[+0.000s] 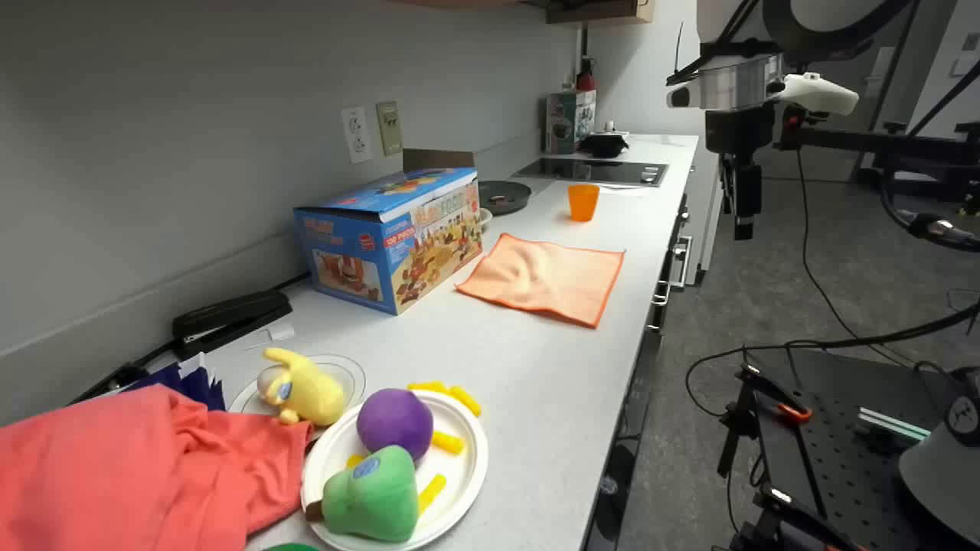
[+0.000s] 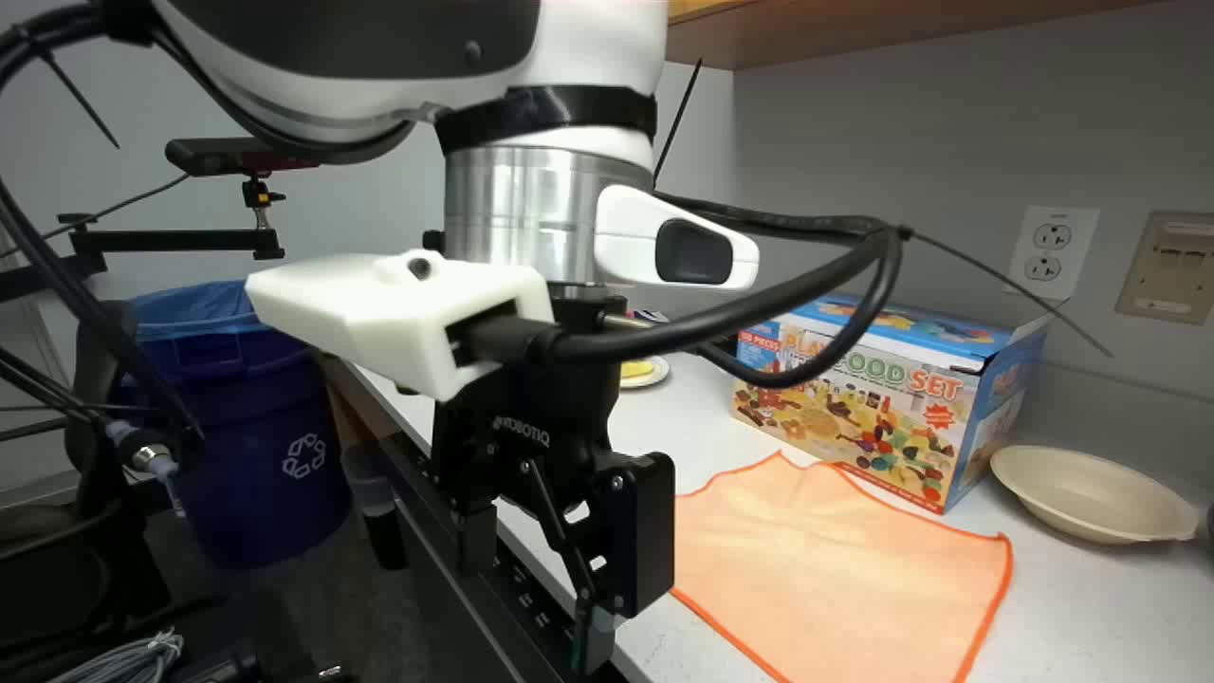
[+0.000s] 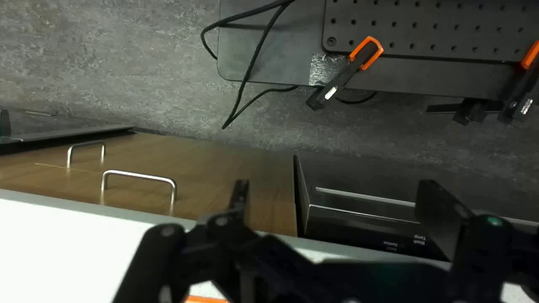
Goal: Fold the towel on the table
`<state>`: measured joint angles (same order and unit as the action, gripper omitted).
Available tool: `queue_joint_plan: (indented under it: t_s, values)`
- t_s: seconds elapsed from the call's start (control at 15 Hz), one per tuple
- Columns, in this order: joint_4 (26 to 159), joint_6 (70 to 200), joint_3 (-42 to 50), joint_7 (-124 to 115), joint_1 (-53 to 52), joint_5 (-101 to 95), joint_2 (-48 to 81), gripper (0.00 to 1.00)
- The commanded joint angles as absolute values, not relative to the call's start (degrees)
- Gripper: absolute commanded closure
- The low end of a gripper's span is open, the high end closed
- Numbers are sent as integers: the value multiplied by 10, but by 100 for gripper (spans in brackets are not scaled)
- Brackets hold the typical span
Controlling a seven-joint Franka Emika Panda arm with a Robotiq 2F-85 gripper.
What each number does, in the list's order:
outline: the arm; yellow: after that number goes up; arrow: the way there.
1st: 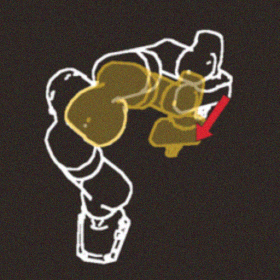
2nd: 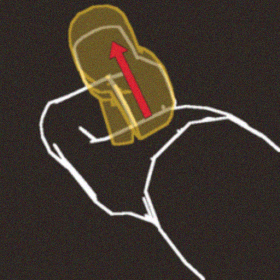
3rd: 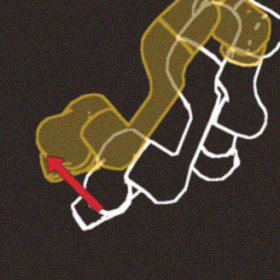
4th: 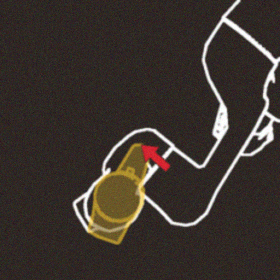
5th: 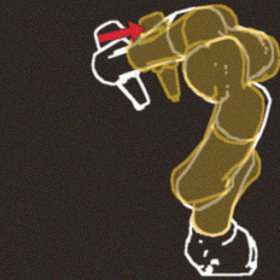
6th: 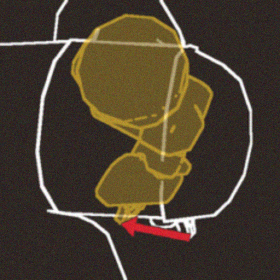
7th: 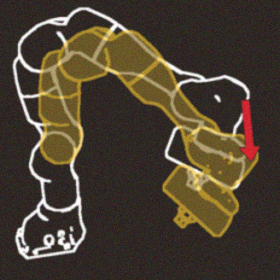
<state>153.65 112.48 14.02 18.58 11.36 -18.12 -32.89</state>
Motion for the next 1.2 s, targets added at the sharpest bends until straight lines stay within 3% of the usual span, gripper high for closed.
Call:
queue_joint_plan:
  t_s: [0.0, 1.13]
  values:
    - [1535, 1123, 139, 186, 114, -180, -329, 0]
    - [1509, 1170, 147, 152, 111, -147, -291, 0]
